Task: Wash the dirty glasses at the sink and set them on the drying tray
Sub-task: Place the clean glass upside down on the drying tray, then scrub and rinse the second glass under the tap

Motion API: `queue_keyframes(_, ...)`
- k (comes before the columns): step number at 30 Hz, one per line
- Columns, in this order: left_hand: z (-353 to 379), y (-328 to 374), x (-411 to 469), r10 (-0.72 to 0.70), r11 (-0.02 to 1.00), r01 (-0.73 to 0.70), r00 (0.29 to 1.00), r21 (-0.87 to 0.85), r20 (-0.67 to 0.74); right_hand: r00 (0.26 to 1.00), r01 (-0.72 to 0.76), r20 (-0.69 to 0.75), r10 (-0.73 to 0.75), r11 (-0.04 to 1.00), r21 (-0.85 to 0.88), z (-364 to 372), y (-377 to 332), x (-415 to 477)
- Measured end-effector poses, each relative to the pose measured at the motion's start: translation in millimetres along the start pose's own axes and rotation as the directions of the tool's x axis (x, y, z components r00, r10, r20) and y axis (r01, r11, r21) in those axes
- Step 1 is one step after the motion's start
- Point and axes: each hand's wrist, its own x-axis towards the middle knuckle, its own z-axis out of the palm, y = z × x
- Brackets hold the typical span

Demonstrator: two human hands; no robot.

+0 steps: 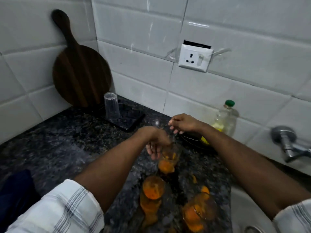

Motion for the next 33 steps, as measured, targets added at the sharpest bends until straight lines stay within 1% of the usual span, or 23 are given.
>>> queue_keyframes(2, 12.9, 6.5, -1.4, -0.015, 0.996, 0.02, 0.998, 0.088, -0.057, 1.0, -0.026, 0.009, 0.025, 0.999, 0.041, 1.6, 16.2, -17.6)
queue_keyframes(4, 27.0, 10.0, -2.9, 0.015, 0.987, 0.013, 0.985, 0.157, -0.175, 0.999, -0.04, 0.029, 0.039, 0.998, 0.041, 4.2, 29.0, -34.6)
queue_keyframes(5, 33.8, 11.4, -3.6, 0.043, 0.979, 0.009, 0.966, 0.201, -0.255, 0.999, -0.042, 0.033, 0.041, 0.998, 0.037, 5.4, 34.7, -42.1)
queue_keyframes(7, 44.4, 11.5, -1.8, 0.108, 0.956, 0.02, 0.903, 0.291, -0.417, 0.999, -0.04, 0.035, 0.038, 0.999, 0.036, 7.2, 43.6, -55.8)
queue_keyframes(8, 48.3, 12.3, -0.5, 0.13, 0.946, 0.033, 0.872, 0.321, -0.473, 0.998, -0.043, 0.035, 0.042, 0.998, 0.037, 7.6, 47.9, -62.2)
queue_keyframes(10, 54.6, 17.4, 1.8, 0.135, 0.941, 0.056, 0.842, 0.334, -0.522, 0.998, -0.054, 0.038, 0.052, 0.998, 0.04, 6.7, 56.3, -74.7)
queue_keyframes(12, 59.3, 25.2, 4.8, 0.124, 0.949, 0.067, 0.821, 0.309, -0.557, 0.998, -0.052, 0.047, 0.051, 0.998, 0.039, 3.8, 63.4, -85.2)
queue_keyframes(15, 65.0, 45.8, 9.5, 0.132, 0.957, 0.064, 0.774, 0.284, -0.62, 0.997, -0.047, 0.066, 0.041, 0.995, 0.089, -5.4, 75.6, -102.9)
queue_keyframes(18, 67.8, 79.6, 9.9, 0.16, 0.961, 0.042, 0.722, 0.274, -0.673, 0.996, 0.029, 0.083, -0.041, 0.989, 0.146, -17.7, 94.7, -123.8)
queue_keyframes(20, 71.2, 108.9, 9.5, 0.22, 0.954, -0.006, 0.693, 0.299, -0.687, 0.995, 0.079, 0.054, -0.089, 0.983, 0.164, -28.7, 112.6, -142.3)
queue_keyframes(22, 77.8, 139.0, 9.1, 0.29, 0.935, -0.052, 0.681, 0.351, -0.672, 0.995, 0.099, -0.024, -0.097, 0.988, 0.122, -39.2, 130.3, -162.3)
queue_keyframes(24, 90.3, 171.0, 11.0, 0.361, 0.905, -0.083, 0.67, 0.418, -0.649, 0.983, 0.116, -0.159, -0.095, 0.984, 0.132, -47.4, 149.4, -182.6)
queue_keyframes(27, 117.8, 217.3, 13.2, 0.441, 0.87, -0.154, 0.668, 0.468, -0.6, 0.919, 0.175, -0.386, -0.083, 0.962, 0.21, -60.8, 173.0, -217.2)
queue_keyframes(28, 128.3, 231.3, 13.6, 0.455, 0.864, -0.174, 0.672, 0.472, -0.584, 0.896, 0.179, -0.439, -0.071, 0.961, 0.211, -65.3, 181.3, -229.4)
queue_keyframes(30, 147.4, 257.6, 16.0, 0.466, 0.863, -0.218, 0.691, 0.455, -0.552, 0.867, 0.151, -0.496, -0.034, 0.969, 0.197, -76.3, 199.4, -254.7)
queue_keyframes(31, 154.5, 266.6, 17.6, 0.454, 0.876, -0.251, 0.717, 0.413, -0.529, 0.86, 0.132, -0.51, -0.01, 0.97, 0.203, -80.6, 208.2, -265.1)
queue_keyframes(33, 166.3, 289.0, 21.1, 0.425, 0.903, -0.332, 0.778, 0.272, -0.463, 0.823, 0.104, -0.566, 0.04, 0.97, 0.22, -92.7, 227.8, -286.5)
